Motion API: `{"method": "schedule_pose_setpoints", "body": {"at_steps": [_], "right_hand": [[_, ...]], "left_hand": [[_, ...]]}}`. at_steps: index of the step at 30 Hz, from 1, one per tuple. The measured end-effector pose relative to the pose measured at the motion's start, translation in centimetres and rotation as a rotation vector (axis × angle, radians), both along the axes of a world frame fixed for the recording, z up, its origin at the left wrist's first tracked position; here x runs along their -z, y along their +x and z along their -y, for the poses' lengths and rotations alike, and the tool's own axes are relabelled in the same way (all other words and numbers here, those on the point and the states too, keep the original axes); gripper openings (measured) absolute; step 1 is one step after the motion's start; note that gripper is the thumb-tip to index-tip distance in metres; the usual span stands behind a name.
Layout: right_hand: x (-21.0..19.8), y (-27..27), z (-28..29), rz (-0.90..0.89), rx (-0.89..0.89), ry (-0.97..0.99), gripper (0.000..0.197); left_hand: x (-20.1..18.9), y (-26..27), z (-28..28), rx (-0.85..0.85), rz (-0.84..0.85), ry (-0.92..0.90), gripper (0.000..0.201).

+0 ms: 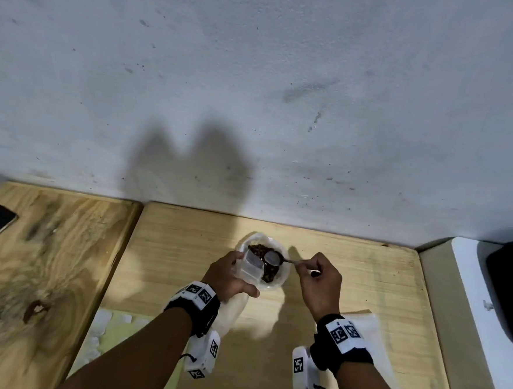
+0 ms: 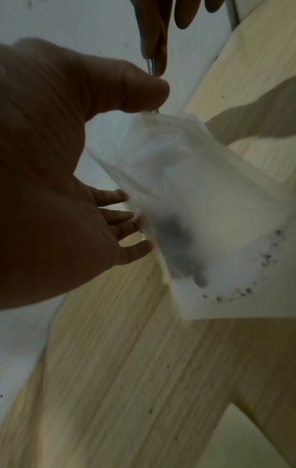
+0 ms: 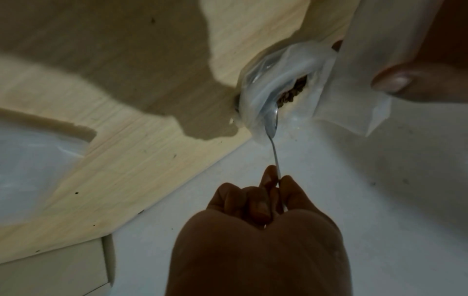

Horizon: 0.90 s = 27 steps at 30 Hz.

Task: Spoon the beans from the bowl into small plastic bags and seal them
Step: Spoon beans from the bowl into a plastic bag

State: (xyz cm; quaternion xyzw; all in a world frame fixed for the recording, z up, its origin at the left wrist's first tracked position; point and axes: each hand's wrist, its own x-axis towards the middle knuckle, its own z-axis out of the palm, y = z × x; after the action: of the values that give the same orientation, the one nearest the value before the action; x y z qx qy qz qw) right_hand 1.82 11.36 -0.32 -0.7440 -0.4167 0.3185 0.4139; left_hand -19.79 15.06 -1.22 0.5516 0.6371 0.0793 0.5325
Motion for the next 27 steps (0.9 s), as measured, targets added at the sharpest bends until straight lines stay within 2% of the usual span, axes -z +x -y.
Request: {"method": "schedule_pose_setpoints", "body": {"at_steps": [6, 9, 14, 20, 27], "right_hand": [[1.2, -0.7, -0.4, 0.155, 0.024, -0.006, 0.028], [1.6, -1.2, -0.4, 0.149, 0.028, -0.021, 0.032], [2.4, -2.0, -0.6, 0.0, 0.121, -0.039, 0.038], [3.3, -3.2, -0.8, -0.165, 0.123, -0.152, 0.036], [3.5, -2.5, -1.3, -0.346, 0.237, -0.196, 0.042]], "left_hand": [[0.2, 0.1, -0.6, -0.062, -0.003, 0.009, 0.085], [0.3, -0.1, -0.7, -0.088, 0.009, 0.013, 0.076], [0.3, -0.3, -1.0, -0.11, 0.03, 0.003, 0.058], [0.4, -0.4, -1.3, -0.123, 0.045, -0.014, 0.058], [0.6, -0.6, -1.3, -0.082, 0.033, 0.001, 0.063]]}}
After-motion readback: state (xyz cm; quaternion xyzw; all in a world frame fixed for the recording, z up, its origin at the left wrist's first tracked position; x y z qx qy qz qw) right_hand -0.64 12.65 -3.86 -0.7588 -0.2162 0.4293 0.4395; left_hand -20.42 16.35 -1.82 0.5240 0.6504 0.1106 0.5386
